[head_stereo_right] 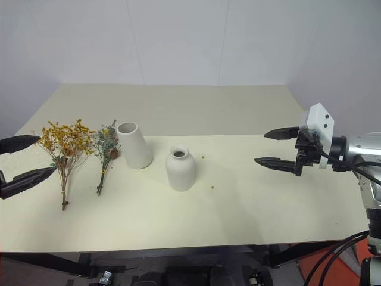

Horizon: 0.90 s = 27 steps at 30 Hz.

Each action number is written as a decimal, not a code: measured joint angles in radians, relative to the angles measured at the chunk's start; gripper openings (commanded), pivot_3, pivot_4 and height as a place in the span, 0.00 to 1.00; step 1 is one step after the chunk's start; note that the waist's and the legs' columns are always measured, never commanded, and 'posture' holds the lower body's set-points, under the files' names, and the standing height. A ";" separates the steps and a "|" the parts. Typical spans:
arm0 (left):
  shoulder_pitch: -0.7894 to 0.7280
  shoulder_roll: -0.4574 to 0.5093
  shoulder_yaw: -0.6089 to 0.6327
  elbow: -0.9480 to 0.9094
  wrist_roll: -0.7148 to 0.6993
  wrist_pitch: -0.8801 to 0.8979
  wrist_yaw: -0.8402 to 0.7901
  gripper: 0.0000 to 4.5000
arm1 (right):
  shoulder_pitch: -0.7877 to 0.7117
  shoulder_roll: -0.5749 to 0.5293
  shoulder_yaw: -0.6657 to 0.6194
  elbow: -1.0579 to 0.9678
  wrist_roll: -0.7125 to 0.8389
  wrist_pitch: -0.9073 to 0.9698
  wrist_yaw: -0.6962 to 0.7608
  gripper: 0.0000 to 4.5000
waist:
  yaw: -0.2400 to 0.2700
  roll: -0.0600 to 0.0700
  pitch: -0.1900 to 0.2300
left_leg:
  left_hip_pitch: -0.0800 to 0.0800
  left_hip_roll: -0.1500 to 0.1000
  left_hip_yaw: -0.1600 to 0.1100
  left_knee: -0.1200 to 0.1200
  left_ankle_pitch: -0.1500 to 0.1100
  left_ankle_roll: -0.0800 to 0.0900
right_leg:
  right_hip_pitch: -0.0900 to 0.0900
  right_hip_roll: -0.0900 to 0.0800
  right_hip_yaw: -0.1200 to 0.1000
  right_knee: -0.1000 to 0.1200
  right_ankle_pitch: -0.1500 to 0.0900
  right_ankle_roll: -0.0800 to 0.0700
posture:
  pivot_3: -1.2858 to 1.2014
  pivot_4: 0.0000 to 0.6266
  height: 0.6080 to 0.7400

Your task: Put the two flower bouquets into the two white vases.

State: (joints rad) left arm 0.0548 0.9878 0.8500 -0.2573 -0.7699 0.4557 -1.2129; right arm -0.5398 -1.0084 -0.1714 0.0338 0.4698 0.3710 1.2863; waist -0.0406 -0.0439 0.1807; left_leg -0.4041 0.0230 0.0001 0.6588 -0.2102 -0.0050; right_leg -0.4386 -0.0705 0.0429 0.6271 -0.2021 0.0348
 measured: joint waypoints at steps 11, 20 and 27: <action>0.016 -0.004 -0.010 -0.004 0.062 -0.017 0.073 1.00 | -0.005 0.004 0.001 0.009 -0.005 -0.011 -0.001 0.99 | -0.001 0.000 0.000 | 0.000 0.000 0.000 0.000 0.000 0.000 | 0.000 0.000 0.000 0.000 0.000 0.001 | 0.52 0.24 1.00; -0.024 0.027 -0.046 -0.087 0.110 0.247 0.411 1.00 | -0.105 0.082 0.056 0.071 -0.016 -0.021 0.012 0.99 | -0.001 0.000 0.000 | 0.000 0.001 0.000 0.000 0.000 0.000 | 0.000 0.001 0.000 0.001 0.003 0.006 | 0.52 0.24 1.00; -0.251 0.196 -0.210 -0.116 0.057 0.718 0.678 1.00 | -0.264 0.161 0.133 0.118 -0.018 -0.027 0.035 0.99 | -0.003 0.000 0.000 | 0.000 0.001 -0.001 0.000 0.000 0.000 | 0.000 0.002 0.000 0.001 0.004 0.006 | 0.52 0.24 1.00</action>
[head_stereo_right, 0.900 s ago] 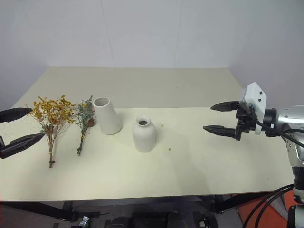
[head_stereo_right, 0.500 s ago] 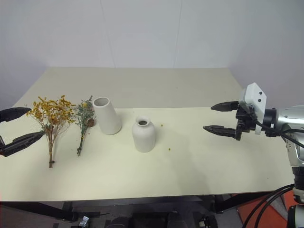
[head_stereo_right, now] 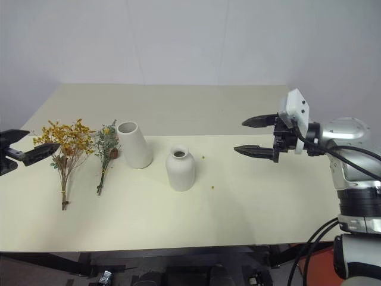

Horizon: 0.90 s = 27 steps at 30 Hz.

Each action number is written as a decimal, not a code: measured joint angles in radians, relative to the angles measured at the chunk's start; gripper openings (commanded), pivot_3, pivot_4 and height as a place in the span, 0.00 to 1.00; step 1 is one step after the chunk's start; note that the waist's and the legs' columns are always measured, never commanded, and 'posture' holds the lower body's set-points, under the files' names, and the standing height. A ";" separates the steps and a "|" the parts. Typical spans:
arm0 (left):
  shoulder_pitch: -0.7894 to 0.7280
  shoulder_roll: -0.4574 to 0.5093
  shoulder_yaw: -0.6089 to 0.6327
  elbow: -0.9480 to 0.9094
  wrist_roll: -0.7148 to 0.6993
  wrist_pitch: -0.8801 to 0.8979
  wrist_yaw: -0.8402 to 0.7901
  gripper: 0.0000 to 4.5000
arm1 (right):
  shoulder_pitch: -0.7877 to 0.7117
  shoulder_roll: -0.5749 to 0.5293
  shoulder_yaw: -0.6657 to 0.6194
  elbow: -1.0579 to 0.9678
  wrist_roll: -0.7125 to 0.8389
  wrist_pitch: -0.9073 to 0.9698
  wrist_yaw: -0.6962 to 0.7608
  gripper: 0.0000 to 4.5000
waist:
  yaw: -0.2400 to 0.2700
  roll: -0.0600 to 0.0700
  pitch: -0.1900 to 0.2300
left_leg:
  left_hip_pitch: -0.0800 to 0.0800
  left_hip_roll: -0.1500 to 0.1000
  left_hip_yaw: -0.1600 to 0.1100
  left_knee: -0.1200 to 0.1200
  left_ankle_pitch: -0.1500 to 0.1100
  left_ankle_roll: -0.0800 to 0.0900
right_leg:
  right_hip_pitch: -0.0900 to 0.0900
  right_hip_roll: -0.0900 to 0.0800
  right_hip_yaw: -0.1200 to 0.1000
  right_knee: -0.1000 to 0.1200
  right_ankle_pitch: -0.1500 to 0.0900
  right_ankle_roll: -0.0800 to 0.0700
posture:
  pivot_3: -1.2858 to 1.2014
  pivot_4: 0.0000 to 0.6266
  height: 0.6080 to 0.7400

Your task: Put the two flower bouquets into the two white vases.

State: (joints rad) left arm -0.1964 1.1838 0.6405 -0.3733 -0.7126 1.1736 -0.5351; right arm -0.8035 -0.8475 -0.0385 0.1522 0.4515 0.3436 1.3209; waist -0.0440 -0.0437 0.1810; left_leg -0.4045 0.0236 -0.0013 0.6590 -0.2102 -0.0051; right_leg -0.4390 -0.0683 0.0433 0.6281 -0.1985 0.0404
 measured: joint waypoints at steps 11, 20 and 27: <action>-0.352 0.012 -0.304 0.295 -0.007 0.431 0.194 1.00 | -0.147 0.143 0.094 0.085 -0.018 0.034 0.023 0.99 | 0.002 0.001 0.001 | 0.000 0.007 -0.001 0.000 -0.001 -0.001 | -0.001 0.009 0.000 0.002 0.002 -0.005 | 0.52 0.24 1.00; -0.618 -0.057 -0.531 0.670 0.010 0.436 0.382 1.00 | -0.182 0.201 0.108 0.098 -0.019 0.033 0.033 0.99 | 0.004 0.001 0.001 | 0.000 0.007 -0.001 0.000 -0.001 -0.002 | -0.002 0.009 0.000 0.002 0.004 -0.008 | 0.52 0.24 1.00; -0.727 -0.202 -0.548 0.907 0.189 0.406 0.443 1.00 | -0.188 0.210 0.107 0.094 -0.019 0.033 0.031 0.99 | 0.006 0.001 0.001 | 0.000 0.007 -0.001 0.000 -0.001 -0.002 | -0.002 0.009 0.000 0.002 0.006 -0.011 | 0.52 0.24 1.00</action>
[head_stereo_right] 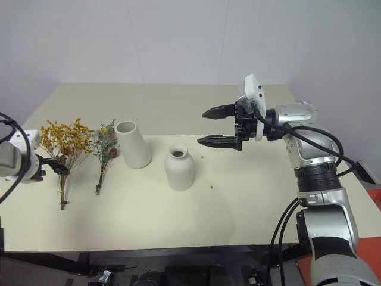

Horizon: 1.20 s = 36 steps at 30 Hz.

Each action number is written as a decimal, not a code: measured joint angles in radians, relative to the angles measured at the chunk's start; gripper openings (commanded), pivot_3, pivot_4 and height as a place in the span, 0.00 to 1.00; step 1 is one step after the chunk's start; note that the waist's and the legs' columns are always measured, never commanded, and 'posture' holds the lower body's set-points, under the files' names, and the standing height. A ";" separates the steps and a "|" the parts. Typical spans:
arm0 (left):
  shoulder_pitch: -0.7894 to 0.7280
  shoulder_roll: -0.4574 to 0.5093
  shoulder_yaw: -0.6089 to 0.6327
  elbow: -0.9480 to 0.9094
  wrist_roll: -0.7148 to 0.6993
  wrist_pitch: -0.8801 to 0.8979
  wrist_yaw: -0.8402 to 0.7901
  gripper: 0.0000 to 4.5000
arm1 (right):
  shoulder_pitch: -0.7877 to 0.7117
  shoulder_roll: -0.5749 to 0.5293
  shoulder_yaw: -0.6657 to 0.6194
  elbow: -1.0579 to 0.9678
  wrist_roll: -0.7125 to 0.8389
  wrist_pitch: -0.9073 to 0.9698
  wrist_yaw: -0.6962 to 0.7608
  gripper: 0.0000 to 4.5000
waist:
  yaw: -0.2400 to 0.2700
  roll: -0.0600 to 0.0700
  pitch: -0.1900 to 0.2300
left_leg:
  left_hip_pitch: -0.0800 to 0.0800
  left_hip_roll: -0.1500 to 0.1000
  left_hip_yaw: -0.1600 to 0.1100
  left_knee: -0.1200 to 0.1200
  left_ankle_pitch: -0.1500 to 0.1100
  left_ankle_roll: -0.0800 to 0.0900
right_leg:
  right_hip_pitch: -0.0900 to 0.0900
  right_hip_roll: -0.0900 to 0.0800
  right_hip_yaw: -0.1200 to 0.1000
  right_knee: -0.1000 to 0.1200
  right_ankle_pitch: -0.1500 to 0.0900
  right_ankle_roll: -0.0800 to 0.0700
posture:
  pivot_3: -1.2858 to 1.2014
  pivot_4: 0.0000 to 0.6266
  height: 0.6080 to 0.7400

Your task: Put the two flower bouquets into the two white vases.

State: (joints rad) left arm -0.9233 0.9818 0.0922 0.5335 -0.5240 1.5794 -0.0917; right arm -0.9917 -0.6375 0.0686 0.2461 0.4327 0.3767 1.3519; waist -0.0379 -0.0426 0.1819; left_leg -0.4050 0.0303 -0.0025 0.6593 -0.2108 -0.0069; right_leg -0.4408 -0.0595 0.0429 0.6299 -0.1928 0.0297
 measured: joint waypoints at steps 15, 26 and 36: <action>-0.055 -0.088 0.000 0.191 0.197 -0.108 -0.066 0.24 | 0.057 -0.016 -0.019 -0.061 0.013 0.029 -0.017 1.00 | -0.004 0.000 0.000 | -0.001 0.000 0.000 0.000 0.000 0.000 | 0.000 0.000 0.000 0.000 0.001 -0.001 | 0.52 0.24 1.00; -0.060 -0.058 0.013 0.147 0.237 -0.091 -0.121 0.01 | 0.062 -0.020 -0.019 -0.077 0.022 0.041 -0.019 1.00 | -0.005 0.000 0.000 | -0.001 0.000 0.000 0.000 0.000 0.000 | 0.000 0.000 0.000 0.000 0.000 0.000 | 0.52 0.24 1.00; -0.046 -0.028 0.099 -0.168 0.290 -0.110 -0.092 0.01 | 0.026 0.006 -0.016 -0.035 0.022 0.044 -0.009 1.00 | -0.003 0.000 0.000 | -0.001 0.000 0.000 0.000 0.000 0.000 | 0.000 0.000 0.000 0.000 0.001 -0.001 | 0.52 0.24 1.00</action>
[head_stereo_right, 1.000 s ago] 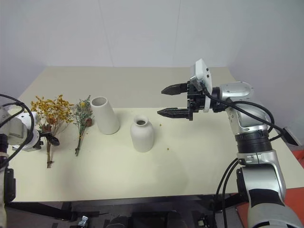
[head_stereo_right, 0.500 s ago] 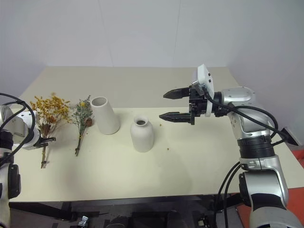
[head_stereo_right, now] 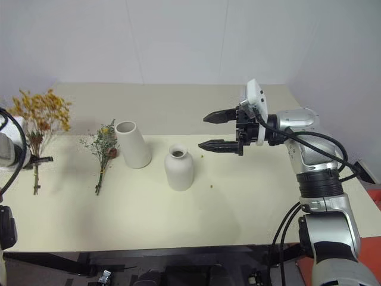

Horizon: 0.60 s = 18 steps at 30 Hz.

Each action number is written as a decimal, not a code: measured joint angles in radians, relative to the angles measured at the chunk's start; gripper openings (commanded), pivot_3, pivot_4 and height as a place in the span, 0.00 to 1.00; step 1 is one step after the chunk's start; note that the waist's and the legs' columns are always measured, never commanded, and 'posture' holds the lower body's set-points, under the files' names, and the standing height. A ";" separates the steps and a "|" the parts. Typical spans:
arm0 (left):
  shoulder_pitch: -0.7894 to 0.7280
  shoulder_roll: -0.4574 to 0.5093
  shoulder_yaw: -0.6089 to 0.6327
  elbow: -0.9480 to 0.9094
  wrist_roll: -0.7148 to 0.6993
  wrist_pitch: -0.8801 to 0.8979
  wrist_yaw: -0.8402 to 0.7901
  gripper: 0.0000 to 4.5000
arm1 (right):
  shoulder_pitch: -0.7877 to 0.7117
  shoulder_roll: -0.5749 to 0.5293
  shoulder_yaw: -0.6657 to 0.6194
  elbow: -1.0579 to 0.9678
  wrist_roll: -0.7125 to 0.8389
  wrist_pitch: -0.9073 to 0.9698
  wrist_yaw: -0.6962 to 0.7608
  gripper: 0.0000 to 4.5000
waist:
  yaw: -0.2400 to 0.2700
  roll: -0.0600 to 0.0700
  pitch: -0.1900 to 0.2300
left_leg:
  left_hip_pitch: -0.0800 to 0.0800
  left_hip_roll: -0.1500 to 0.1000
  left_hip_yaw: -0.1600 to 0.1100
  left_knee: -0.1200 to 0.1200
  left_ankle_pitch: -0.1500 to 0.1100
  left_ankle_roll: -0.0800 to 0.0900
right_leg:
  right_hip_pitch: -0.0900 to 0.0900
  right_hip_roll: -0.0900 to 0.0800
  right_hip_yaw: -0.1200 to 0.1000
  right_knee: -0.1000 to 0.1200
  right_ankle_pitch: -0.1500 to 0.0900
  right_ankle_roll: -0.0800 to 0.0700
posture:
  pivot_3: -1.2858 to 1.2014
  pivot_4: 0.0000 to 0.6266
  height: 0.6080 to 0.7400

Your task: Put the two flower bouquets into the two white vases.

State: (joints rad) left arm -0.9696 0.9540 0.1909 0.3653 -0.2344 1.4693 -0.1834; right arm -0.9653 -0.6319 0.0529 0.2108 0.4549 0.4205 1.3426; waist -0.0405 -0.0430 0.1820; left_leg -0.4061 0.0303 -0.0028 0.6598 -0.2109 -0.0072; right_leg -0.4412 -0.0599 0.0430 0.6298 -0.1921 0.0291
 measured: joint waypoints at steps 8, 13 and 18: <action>0.112 -0.089 0.099 -0.325 -0.022 -0.413 -0.058 0.01 | -0.073 0.067 0.024 0.091 -0.034 0.002 -0.035 1.00 | 0.000 0.000 0.000 | 0.000 0.001 0.001 0.000 0.000 -0.002 | 0.000 0.000 0.000 0.000 0.002 -0.003 | 0.52 0.24 1.00; 0.097 -0.121 0.120 -0.317 -0.135 -0.606 -0.285 0.01 | -0.081 0.083 0.069 0.121 -0.122 0.002 -0.117 1.00 | 0.000 0.000 0.000 | 0.000 0.000 0.001 0.000 0.000 -0.002 | 0.000 0.000 0.000 0.000 0.002 -0.003 | 0.52 0.24 1.00; 0.024 -0.120 0.077 -0.206 -0.194 -0.702 -0.497 0.01 | -0.084 0.093 0.074 0.132 -0.145 0.002 -0.150 1.00 | -0.001 0.000 0.000 | 0.000 0.000 0.001 0.000 0.000 -0.002 | 0.000 0.000 0.000 0.000 0.002 -0.003 | 0.52 0.24 1.00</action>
State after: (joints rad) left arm -0.9460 0.8338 0.2683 0.1590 -0.4286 0.7676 -0.6799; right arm -1.0491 -0.5385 0.1266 0.3423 0.3097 0.4227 1.1923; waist -0.0412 -0.0432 0.1819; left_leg -0.4062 0.0306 -0.0021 0.6603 -0.2111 -0.0090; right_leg -0.4413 -0.0596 0.0432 0.6297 -0.1903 0.0266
